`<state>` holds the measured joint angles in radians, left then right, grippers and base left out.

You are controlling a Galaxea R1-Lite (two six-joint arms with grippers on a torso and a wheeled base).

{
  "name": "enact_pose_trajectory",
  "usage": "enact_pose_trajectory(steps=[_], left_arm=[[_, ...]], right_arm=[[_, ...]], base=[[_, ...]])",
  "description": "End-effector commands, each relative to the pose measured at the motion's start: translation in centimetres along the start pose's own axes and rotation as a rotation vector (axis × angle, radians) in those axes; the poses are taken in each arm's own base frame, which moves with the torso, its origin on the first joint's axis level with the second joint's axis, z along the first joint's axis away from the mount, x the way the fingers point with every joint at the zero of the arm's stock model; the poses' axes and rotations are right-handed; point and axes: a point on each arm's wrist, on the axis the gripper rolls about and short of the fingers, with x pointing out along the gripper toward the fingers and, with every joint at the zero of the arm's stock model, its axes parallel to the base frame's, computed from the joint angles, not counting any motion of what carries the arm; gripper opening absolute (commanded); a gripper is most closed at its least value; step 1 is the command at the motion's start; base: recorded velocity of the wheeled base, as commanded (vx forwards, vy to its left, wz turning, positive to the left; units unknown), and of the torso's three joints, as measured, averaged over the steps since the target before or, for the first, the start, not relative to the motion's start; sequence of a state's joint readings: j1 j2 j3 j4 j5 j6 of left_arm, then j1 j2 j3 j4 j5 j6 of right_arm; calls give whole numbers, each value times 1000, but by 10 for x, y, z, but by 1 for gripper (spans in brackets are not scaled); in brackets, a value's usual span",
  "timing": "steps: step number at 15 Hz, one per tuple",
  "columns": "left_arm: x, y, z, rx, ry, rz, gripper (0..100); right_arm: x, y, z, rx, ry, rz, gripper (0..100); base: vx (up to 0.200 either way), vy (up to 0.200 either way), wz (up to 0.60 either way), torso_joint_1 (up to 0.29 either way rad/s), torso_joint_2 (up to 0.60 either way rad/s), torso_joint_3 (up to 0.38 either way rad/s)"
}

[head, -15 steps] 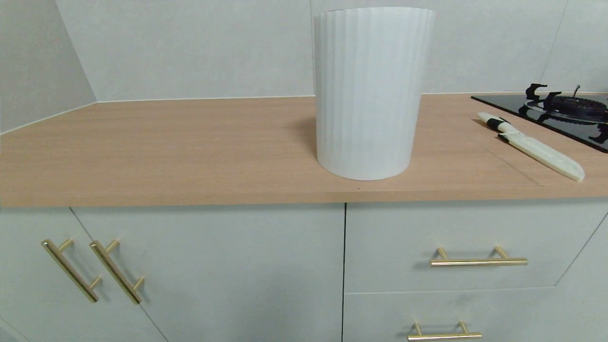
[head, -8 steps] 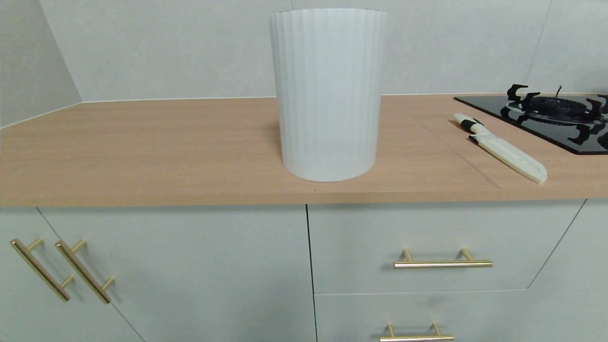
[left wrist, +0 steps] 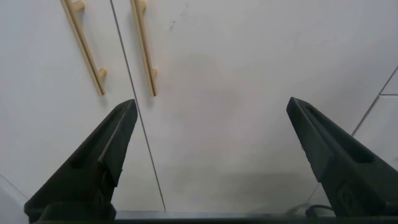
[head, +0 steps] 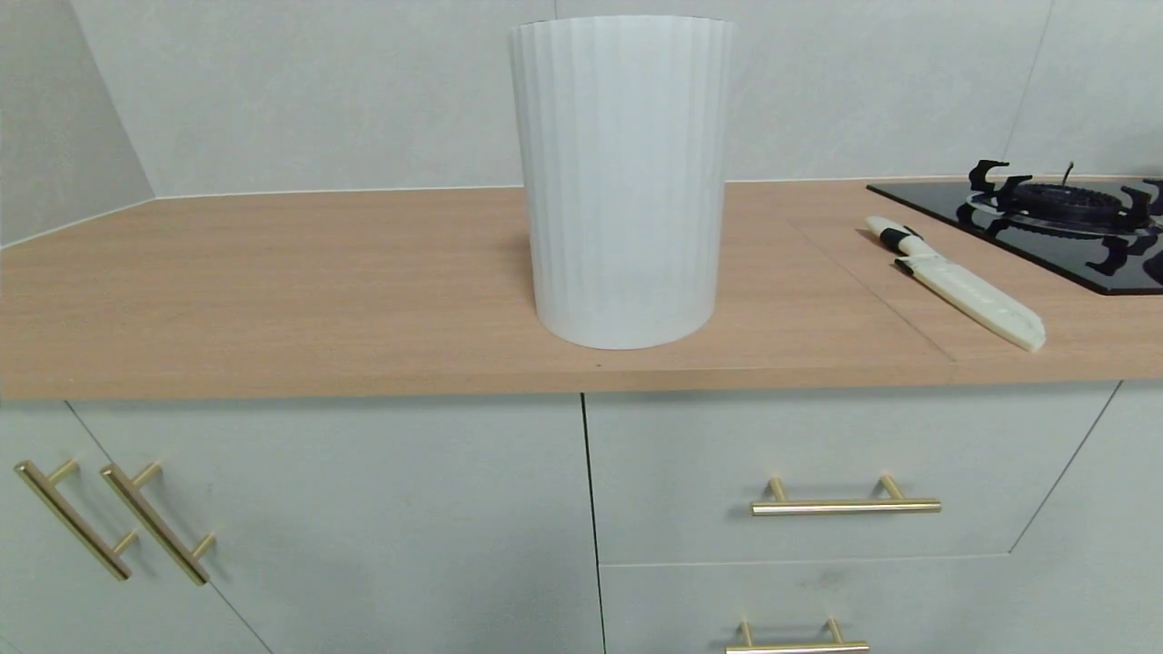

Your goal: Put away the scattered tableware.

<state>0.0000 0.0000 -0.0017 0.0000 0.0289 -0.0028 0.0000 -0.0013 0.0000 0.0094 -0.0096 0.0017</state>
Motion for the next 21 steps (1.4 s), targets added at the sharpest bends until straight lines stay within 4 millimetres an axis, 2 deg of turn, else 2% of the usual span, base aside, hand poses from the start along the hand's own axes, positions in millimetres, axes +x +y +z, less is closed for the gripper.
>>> enact_pose_trajectory(steps=[1, 4, 8, 21], left_arm=[[0, 0, 0, 0, 2, 0, 100], [0, 0, 0, 0, 2, 0, 100], [0, 0, 0, 0, 2, 0, 100], [0, 0, 0, 0, -1, 0, 100]], right_arm=[[0, 0, 0, 0, 1, 0, 100], [0, 0, 0, 0, 1, 0, 100], [0, 0, 0, 0, 1, 0, 100], [0, 0, 0, 0, 1, 0, 100]], base=[[0, 0, 0, 0, 0, 0], [0, 0, 0, 4, -22, -9], [0, 0, 0, 73, -234, -246], [0, 0, 0, 183, -491, -286]])
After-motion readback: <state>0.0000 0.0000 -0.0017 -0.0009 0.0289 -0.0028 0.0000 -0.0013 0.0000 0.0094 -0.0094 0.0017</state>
